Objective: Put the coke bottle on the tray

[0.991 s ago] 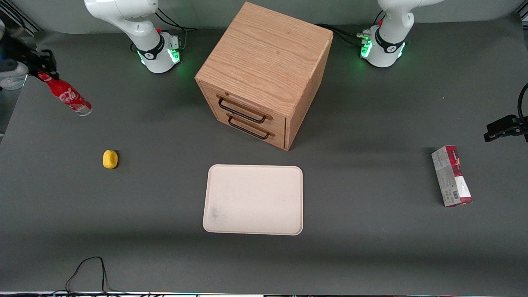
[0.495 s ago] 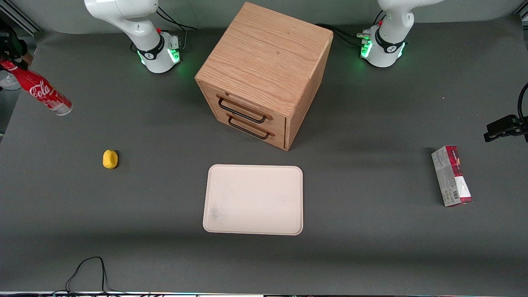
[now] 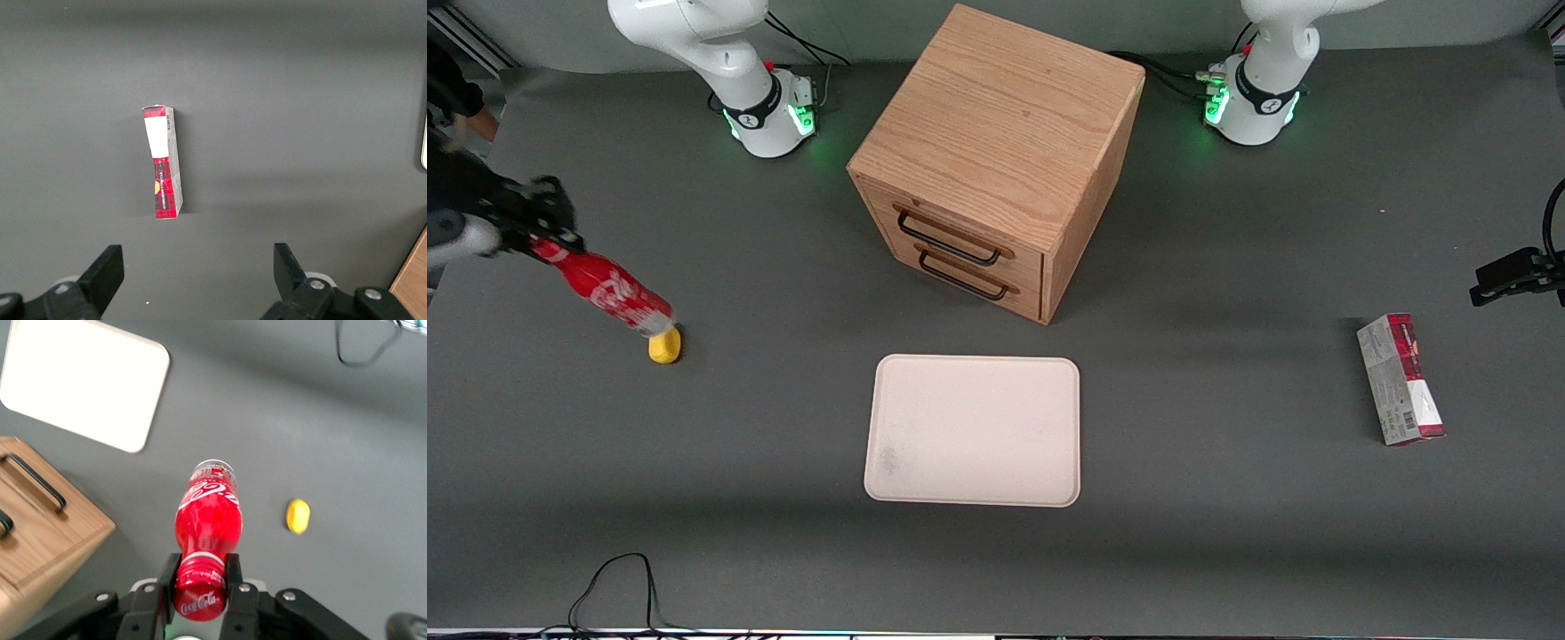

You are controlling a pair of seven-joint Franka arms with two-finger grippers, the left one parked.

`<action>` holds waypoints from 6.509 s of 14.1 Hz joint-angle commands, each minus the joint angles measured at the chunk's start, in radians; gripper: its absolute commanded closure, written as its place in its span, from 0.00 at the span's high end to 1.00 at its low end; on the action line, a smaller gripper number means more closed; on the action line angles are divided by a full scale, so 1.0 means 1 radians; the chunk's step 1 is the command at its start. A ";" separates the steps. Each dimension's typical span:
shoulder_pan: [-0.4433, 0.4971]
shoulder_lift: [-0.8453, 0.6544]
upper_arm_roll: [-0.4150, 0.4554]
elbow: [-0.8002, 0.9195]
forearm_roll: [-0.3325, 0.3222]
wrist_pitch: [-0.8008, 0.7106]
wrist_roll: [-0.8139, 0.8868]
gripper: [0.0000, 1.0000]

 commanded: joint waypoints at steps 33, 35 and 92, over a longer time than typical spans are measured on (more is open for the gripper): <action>0.177 0.760 0.120 0.367 -0.060 0.385 0.251 0.00; 0.177 0.762 0.120 0.363 -0.060 0.388 0.251 0.00; -0.183 -0.223 0.029 -0.413 -0.052 0.204 0.122 1.00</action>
